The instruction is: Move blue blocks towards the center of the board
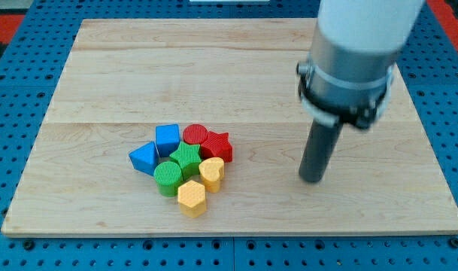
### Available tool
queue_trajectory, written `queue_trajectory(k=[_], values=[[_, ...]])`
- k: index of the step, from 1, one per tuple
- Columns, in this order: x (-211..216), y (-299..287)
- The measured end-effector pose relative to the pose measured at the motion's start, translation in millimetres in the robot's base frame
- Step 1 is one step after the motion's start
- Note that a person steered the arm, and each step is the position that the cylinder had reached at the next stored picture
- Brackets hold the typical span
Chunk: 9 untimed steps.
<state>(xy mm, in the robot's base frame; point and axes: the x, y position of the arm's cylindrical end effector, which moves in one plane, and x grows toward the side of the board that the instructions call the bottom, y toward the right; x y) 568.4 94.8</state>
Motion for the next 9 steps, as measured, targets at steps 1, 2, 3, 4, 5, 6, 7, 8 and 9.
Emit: queue_trajectory(k=[1,2,3,4,5,6,7,8,9], values=[[50,-55],[51,-66],[50,-166],[41,-240],[21,-253],[1,-249],[-11,-244],[-25,-212],[-52,-198]])
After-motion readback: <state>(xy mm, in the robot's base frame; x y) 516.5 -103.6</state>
